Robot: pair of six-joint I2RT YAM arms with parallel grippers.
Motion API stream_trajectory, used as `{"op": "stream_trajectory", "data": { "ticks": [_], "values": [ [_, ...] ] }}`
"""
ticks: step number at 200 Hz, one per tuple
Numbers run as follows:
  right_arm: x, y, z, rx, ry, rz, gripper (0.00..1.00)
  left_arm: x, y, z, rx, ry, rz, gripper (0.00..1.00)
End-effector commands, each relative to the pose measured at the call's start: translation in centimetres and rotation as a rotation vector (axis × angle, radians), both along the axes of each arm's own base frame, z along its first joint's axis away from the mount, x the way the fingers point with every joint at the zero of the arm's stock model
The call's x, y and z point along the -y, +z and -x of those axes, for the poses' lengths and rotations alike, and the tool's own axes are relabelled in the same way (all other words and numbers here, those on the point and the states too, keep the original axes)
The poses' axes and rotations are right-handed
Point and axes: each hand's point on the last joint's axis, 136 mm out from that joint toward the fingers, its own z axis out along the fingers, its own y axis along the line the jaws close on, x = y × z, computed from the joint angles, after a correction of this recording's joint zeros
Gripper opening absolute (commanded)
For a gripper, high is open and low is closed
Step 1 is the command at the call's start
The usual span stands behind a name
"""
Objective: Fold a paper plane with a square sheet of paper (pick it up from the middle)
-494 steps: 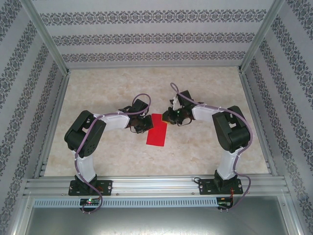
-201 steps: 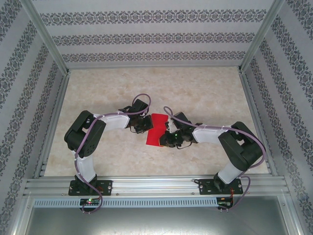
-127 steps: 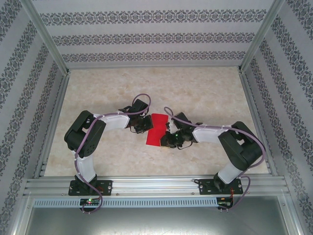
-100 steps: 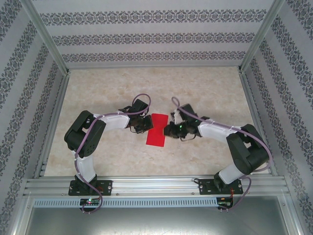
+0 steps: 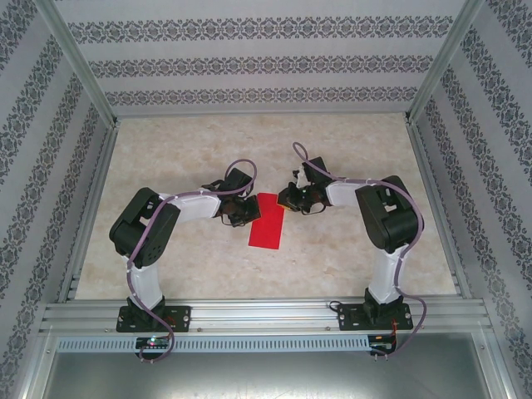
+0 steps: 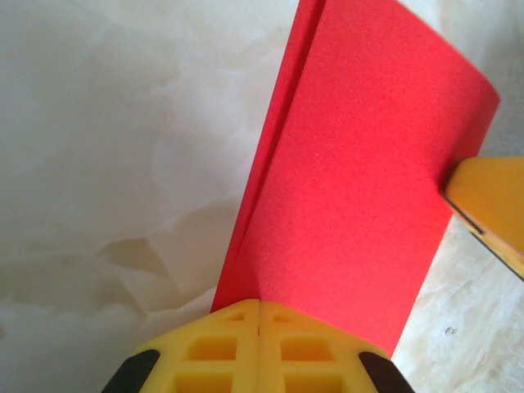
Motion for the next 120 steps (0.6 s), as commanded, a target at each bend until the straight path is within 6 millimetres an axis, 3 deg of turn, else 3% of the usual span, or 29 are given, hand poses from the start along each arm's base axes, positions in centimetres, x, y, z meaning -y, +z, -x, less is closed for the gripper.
{"op": "stream_trajectory", "data": {
  "ticks": [1,16,54,96,120],
  "values": [
    [0.1,-1.4,0.4,-0.031,-0.003,-0.004,0.13,-1.6,-2.2,2.7,-0.111,-0.006,-0.095,0.00],
    [0.3,-0.9,0.3,-0.023,-0.007,-0.020,0.13,-1.6,-2.1,2.7,-0.112,-0.009,-0.096,0.00],
    [0.0,3.1,-1.9,0.054,0.009,-0.026,0.14,-1.3,-1.7,2.6,-0.111,-0.001,-0.074,0.00],
    [0.0,1.3,-2.5,0.010,0.013,0.022,0.14,-0.4,0.7,2.2,-0.046,0.013,0.009,0.00],
    [-0.4,1.5,-1.9,0.009,0.030,0.046,0.14,-0.8,3.5,1.6,0.044,0.030,0.022,0.10]
  ]
}}
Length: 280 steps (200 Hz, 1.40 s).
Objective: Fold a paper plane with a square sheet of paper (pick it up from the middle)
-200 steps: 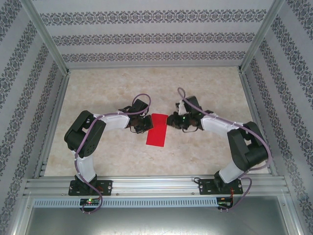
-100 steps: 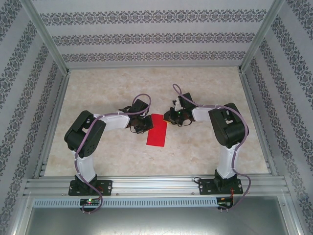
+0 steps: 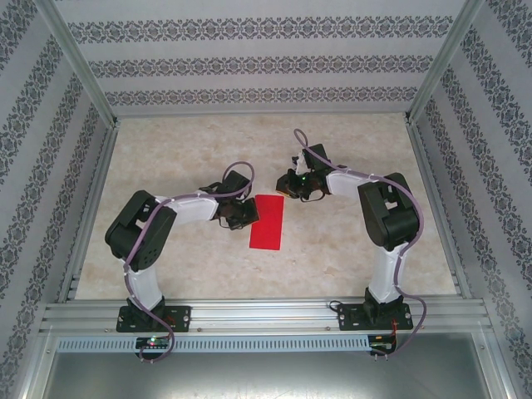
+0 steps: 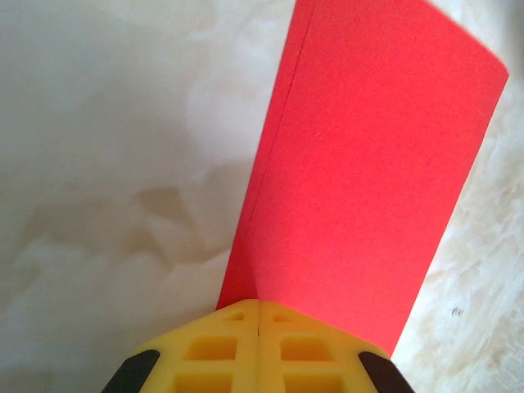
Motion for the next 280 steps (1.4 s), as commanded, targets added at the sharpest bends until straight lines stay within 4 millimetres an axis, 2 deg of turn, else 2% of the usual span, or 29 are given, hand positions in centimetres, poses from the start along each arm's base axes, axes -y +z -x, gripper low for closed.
{"op": "stream_trajectory", "data": {
  "ticks": [1,18,28,42,63,87,127,148,192,280],
  "values": [
    [-0.1,-1.5,1.3,-0.046,0.025,0.058,0.14,-0.3,3.1,0.3,0.062,0.019,0.010,0.11],
    [0.1,0.1,1.9,-0.002,0.025,0.091,0.15,-2.0,5.0,0.0,0.142,0.061,-0.033,0.21],
    [0.5,0.8,2.4,0.022,0.015,0.121,0.16,-3.1,5.8,-0.1,0.176,0.089,-0.063,0.24],
    [0.9,1.1,3.5,0.045,-0.006,0.159,0.18,-4.4,6.2,0.0,0.190,0.112,-0.094,0.27],
    [0.1,0.8,6.0,0.031,0.010,0.147,0.19,-5.4,5.9,0.0,0.183,0.130,-0.103,0.30],
    [-0.2,-0.2,8.8,0.006,0.025,0.169,0.25,-5.1,5.4,0.1,0.170,0.115,-0.084,0.34],
    [0.4,-1.9,11.1,-0.044,0.013,0.175,0.27,-3.7,4.5,-0.2,0.131,0.063,-0.040,0.41],
    [0.6,-1.9,11.5,-0.043,0.009,0.174,0.28,-2.7,4.0,-0.2,0.108,0.027,-0.012,0.42],
    [0.2,-1.3,11.3,-0.029,0.021,0.157,0.28,-1.8,3.0,-0.4,0.069,-0.017,0.003,0.44],
    [-0.6,-2.4,11.5,-0.055,0.035,0.130,0.28,-1.7,2.2,-0.4,0.042,-0.022,0.012,0.43]
  ]
}}
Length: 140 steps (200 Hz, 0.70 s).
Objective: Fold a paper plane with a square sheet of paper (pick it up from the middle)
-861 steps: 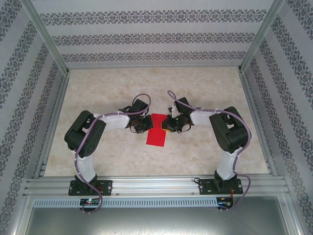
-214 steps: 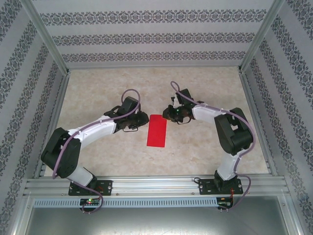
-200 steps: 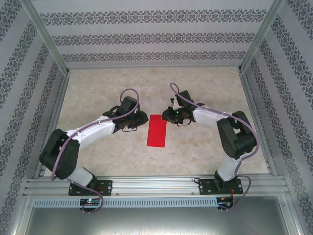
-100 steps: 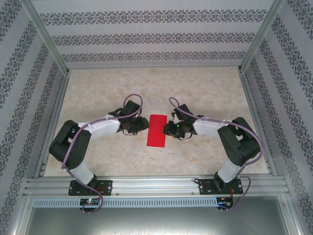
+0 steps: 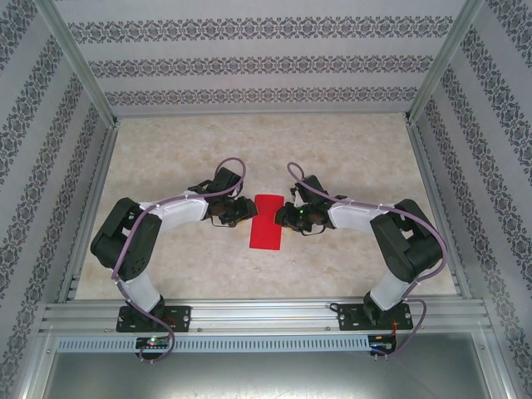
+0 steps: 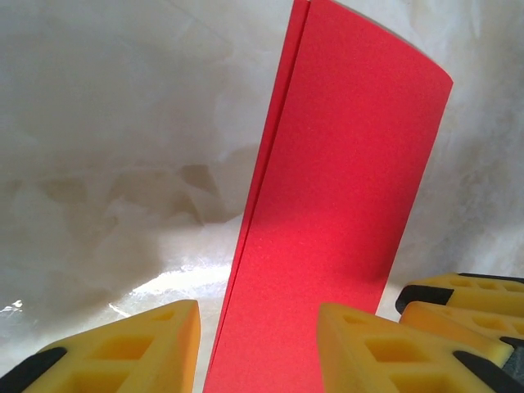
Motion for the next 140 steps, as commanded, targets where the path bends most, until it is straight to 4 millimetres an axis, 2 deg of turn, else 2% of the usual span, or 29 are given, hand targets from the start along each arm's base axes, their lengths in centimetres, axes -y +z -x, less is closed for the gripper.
{"op": "stream_trajectory", "data": {
  "ticks": [1,84,140],
  "values": [
    [-0.5,-0.8,0.5,-0.026,0.013,-0.006,0.28,0.1,0.0,-0.4,-0.001,-0.019,0.010,0.43],
    [0.4,-3.4,1.5,-0.074,0.002,0.038,0.28,0.6,-0.6,-0.3,-0.021,-0.033,0.029,0.43],
    [1.0,-4.1,1.7,-0.087,-0.008,0.047,0.28,1.2,-0.9,-0.3,-0.041,-0.049,0.050,0.43]
  ]
}}
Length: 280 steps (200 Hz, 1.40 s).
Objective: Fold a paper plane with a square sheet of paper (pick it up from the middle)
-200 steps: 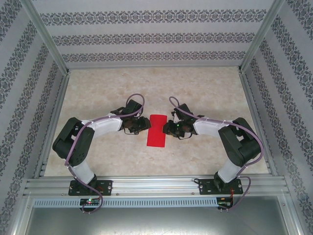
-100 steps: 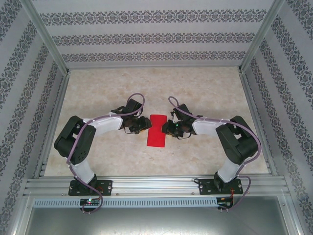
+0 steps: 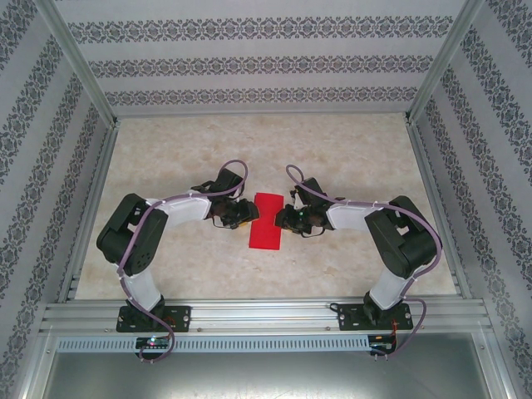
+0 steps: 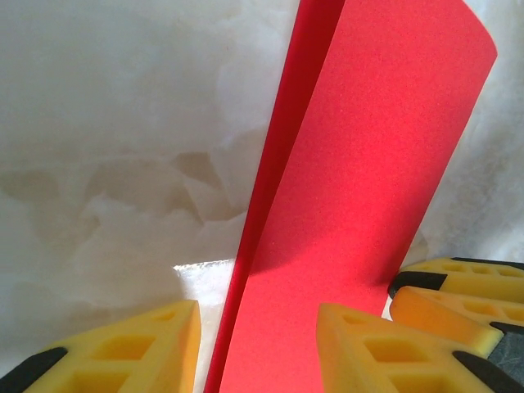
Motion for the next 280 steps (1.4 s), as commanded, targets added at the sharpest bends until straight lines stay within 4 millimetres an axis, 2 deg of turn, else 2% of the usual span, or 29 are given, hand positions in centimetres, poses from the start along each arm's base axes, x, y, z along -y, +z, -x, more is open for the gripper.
{"op": "stream_trajectory", "data": {
  "ticks": [1,103,135,232,280],
  "values": [
    [0.9,-2.5,1.5,-0.073,-0.008,0.047,0.28,0.5,0.4,-0.8,0.015,-0.019,0.028,0.43],
    [1.5,-2.9,1.6,-0.081,-0.020,0.047,0.28,1.6,-0.2,-0.6,-0.017,-0.033,0.091,0.41],
    [1.6,-3.1,1.6,-0.086,-0.022,0.050,0.27,2.1,0.0,-0.6,-0.016,-0.044,0.124,0.39],
    [1.7,-3.2,1.6,-0.089,-0.024,0.049,0.27,2.2,0.6,-0.7,0.000,-0.040,0.137,0.38],
    [1.8,-3.1,1.6,-0.087,-0.025,0.046,0.28,2.0,0.8,-1.9,0.048,-0.069,0.116,0.41]
  ]
}}
